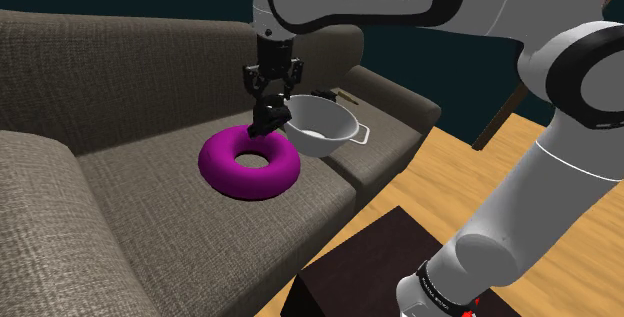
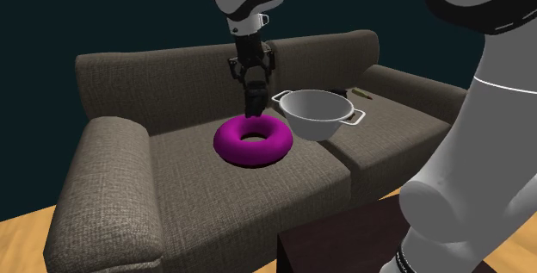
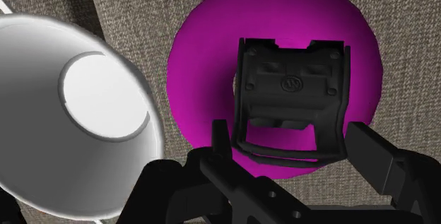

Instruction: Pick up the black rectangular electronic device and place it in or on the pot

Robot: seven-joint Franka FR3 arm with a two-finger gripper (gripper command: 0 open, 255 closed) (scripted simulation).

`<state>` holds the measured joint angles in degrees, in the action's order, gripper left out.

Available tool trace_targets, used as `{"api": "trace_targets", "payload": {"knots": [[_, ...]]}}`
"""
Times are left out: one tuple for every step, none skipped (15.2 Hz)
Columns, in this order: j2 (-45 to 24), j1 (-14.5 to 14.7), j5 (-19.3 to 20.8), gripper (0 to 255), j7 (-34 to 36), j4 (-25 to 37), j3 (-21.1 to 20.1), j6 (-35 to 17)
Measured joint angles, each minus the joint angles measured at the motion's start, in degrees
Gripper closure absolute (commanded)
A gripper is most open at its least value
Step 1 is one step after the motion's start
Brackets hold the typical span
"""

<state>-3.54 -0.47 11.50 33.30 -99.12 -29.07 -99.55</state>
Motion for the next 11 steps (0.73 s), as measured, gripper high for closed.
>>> {"api": "trace_targets", "payload": {"knots": [[0.9,-0.9,-0.4,255,-1.5,-1.2,0.7,-0.7],[1.7,-1.8,-0.7,255,-3.1,-2.5,1.4,-1.6],[2.4,-2.4,-1.0,255,-4.4,-3.2,2.0,-1.8],[3.1,-3.2,-1.3,255,-5.9,-4.0,2.8,-2.3],[4.0,-4.0,-1.6,255,-7.5,-4.4,3.5,-2.2],[5.3,-4.8,-2.1,255,-9.3,-5.6,4.4,-2.5],[5.7,-5.5,-2.3,255,-10.7,-6.2,5.1,-3.0],[6.2,-6.2,-2.4,255,-12.2,-6.4,5.9,-3.0],[6.2,-6.7,-2.4,255,-13.4,-6.4,6.5,-3.2],[6.5,-7.6,-2.4,255,-15.0,-7.0,7.4,-3.8],[6.6,-8.2,-2.4,255,-16.5,-6.8,8.2,-3.7]]}}
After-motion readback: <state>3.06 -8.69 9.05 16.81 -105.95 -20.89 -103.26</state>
